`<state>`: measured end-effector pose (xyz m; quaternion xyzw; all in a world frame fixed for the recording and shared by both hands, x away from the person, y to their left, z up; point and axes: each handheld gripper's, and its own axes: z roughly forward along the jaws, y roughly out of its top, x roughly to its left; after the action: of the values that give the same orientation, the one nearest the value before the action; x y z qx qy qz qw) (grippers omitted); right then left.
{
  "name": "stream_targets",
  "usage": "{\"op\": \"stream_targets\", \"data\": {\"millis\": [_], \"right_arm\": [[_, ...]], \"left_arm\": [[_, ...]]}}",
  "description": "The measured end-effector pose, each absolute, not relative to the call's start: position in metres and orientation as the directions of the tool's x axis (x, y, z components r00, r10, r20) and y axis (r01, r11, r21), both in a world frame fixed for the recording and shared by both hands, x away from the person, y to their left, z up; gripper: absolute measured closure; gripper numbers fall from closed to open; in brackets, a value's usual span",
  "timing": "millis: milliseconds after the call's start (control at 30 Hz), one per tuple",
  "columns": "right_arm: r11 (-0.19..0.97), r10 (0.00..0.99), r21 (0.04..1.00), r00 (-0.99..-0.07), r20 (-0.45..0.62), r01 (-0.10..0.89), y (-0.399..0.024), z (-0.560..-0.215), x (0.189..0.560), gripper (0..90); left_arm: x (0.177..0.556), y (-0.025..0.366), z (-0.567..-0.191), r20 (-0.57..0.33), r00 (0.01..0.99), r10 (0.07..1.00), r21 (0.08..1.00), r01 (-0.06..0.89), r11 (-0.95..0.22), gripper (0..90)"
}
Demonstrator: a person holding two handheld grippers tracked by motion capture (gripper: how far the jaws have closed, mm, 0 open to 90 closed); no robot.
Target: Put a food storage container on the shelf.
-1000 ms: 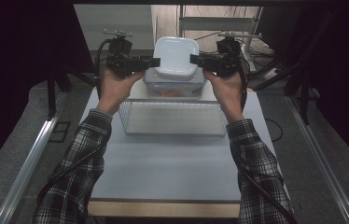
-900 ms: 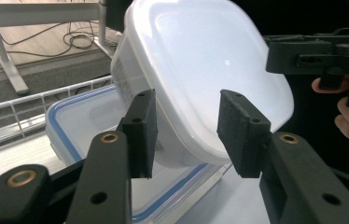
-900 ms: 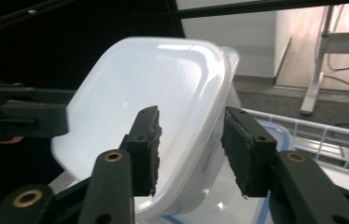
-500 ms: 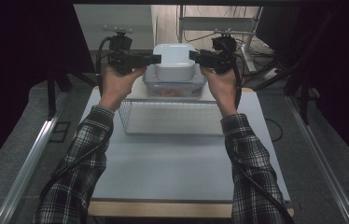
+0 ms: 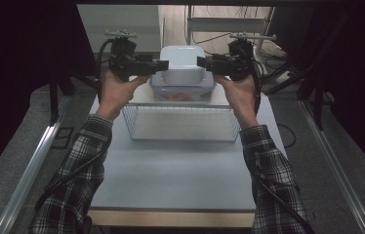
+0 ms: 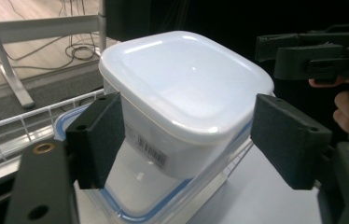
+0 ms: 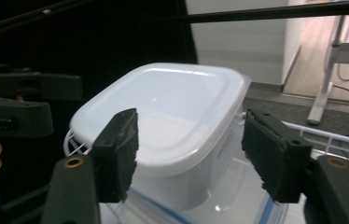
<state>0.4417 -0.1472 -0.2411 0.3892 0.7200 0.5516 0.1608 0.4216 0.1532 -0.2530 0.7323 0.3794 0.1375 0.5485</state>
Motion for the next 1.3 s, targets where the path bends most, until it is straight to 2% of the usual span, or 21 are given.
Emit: {"op": "stream_targets", "data": {"millis": [533,1300], "right_arm": [[0.137,0.682,0.916,-0.707,0.189,0.377,-0.153,-0.261,0.427,21.3],[0.213,0.645,0.908,-0.75,0.146,0.36,-0.158,-0.289,0.404,11.4]], "left_arm": [[0.398,0.156,-0.28,-0.134,0.726,0.675,0.916,0.351,-0.195,7.8],[0.375,0.159,-0.317,-0.131,0.749,0.65,0.918,0.339,-0.205,3.9]]}}
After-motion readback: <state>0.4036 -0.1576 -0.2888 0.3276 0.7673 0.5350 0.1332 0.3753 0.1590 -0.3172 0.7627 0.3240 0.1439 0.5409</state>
